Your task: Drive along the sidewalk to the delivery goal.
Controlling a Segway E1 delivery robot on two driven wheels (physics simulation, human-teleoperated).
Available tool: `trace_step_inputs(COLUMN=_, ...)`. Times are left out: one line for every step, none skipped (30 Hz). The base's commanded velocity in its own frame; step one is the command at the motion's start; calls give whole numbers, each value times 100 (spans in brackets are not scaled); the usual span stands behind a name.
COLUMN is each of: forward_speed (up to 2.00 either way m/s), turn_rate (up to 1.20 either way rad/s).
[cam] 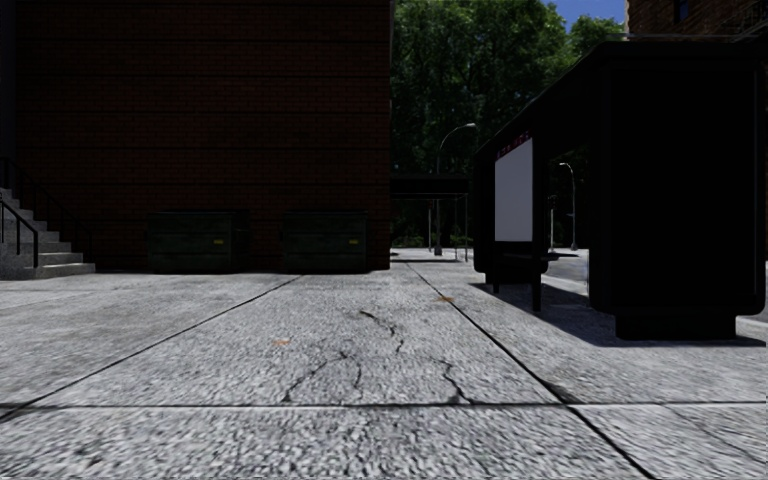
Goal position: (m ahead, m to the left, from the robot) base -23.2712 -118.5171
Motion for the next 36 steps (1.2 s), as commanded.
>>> trace_step_inputs(forward_speed=200, turn_rate=0)
trace_step_inputs(forward_speed=200, turn_rate=0)
trace_step_inputs(forward_speed=200, turn_rate=0)
trace_step_inputs(forward_speed=200, turn_rate=0)
trace_step_inputs(forward_speed=200, turn_rate=0)
trace_step_inputs(forward_speed=200, turn_rate=0)
trace_step_inputs(forward_speed=200, turn_rate=0)
trace_step_inputs(forward_speed=200, turn_rate=0)
trace_step_inputs(forward_speed=200, turn_rate=0)
trace_step_inputs(forward_speed=200, turn_rate=0)
trace_step_inputs(forward_speed=200, turn_rate=0)
trace_step_inputs(forward_speed=200, turn_rate=0)
trace_step_inputs(forward_speed=200, turn_rate=0)
trace_step_inputs(forward_speed=200, turn_rate=0)
trace_step_inputs(forward_speed=200, turn_rate=-16)
trace_step_inputs(forward_speed=200, turn_rate=-16)
trace_step_inputs(forward_speed=200, turn_rate=-21)
trace_step_inputs(forward_speed=200, turn_rate=-23)
trace_step_inputs(forward_speed=200, turn_rate=-23)
trace_step_inputs(forward_speed=200, turn_rate=-23)
trace_step_inputs(forward_speed=200, turn_rate=-19)
trace_step_inputs(forward_speed=200, turn_rate=-3)
trace_step_inputs(forward_speed=200, turn_rate=0)
trace_step_inputs(forward_speed=200, turn_rate=0)
trace_step_inputs(forward_speed=200, turn_rate=0)
trace_step_inputs(forward_speed=200, turn_rate=0)
trace_step_inputs(forward_speed=200, turn_rate=0)
trace_step_inputs(forward_speed=200, turn_rate=0)
trace_step_inputs(forward_speed=200, turn_rate=0)
trace_step_inputs(forward_speed=200, turn_rate=0)
trace_step_inputs(forward_speed=200, turn_rate=0)
trace_step_inputs(forward_speed=200, turn_rate=-28)
trace_step_inputs(forward_speed=200, turn_rate=-28)
trace_step_inputs(forward_speed=200, turn_rate=-29)
trace_step_inputs(forward_speed=200, turn_rate=-30)
trace_step_inputs(forward_speed=200, turn_rate=-30)
